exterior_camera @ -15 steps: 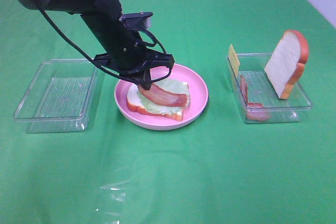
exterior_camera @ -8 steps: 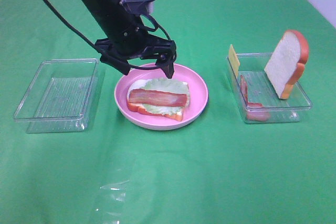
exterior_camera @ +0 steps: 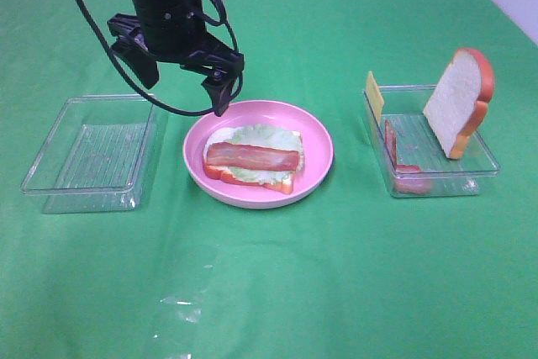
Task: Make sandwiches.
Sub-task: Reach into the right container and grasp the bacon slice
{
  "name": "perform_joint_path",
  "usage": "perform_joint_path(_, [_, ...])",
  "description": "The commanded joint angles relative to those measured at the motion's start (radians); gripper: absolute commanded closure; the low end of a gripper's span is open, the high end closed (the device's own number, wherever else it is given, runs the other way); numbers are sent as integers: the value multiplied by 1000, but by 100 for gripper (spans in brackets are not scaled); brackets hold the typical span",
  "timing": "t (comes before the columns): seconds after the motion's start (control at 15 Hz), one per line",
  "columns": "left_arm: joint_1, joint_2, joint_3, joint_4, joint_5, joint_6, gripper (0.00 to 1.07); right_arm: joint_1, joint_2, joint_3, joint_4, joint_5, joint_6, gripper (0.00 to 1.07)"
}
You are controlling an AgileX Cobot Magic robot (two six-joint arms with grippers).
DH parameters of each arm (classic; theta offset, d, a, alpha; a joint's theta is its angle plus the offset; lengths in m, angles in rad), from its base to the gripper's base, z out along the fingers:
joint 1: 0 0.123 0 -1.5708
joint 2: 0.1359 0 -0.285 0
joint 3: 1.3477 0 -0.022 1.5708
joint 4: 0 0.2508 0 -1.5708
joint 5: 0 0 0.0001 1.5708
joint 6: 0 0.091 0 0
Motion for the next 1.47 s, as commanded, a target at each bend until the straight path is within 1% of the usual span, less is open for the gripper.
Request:
perform_joint_path(0.07, [19, -29, -3, 14, 118, -7, 6, -6, -24, 4, 2, -7, -1, 9])
perform_joint_path(0.13, [39, -52, -2, -25, 118, -9, 6, -6, -24, 4, 2, -7, -1, 9])
perform_joint_path(0.2, [51, -69, 2, -43, 118, -9, 6, -6, -24, 4, 2, -7, -1, 9])
perform_joint_path(0.33, [93, -150, 61, -54, 118, -7, 6, -6, -24, 4, 2, -7, -1, 9])
perform_joint_path(0.4, [128, -204, 111, -54, 118, -6, 6, -6, -24, 4, 2, -7, -1, 9])
perform_joint_path(0.53, [213, -318, 255, -54, 118, -6, 6, -6, -24, 4, 2, -7, -1, 9])
perform_joint_path(0.73, [349, -517, 509, -25, 118, -5, 6, -6, -24, 4, 2, -7, -1, 9])
perform_joint_path(0.8, [410, -628, 642, -18, 118, -1, 6, -6, -24, 4, 2, -7, -1, 9])
perform_joint_path(0.93, [483, -792, 782, -18, 116, -6, 6, -6, -24, 4, 2, -7, -1, 9])
perform_joint_path(1.0, [508, -883, 847, -18, 105, -25, 6, -6, -24, 4, 2, -7, -1, 9])
perform_joint_path(1.07, [517, -968, 905, -18, 89, -51, 6, -6, -24, 4, 2, -7, -1, 9])
perform_joint_path(1.13, [517, -1055, 955, -18, 70, -60, 6, -6, -24, 4, 2, -7, -1, 9])
perform_joint_path(1.2, [517, -1155, 1005, -21, 44, -62, 6, -6, -24, 4, 2, -7, -1, 9])
perform_joint_path(1.27, [517, -1205, 1032, -23, 29, -61, 6, -6, -24, 4, 2, -7, -1, 9])
perform_joint_path(1.47, [517, -1496, 1186, -21, -85, -59, 6, -6, -24, 4, 2, -7, -1, 9])
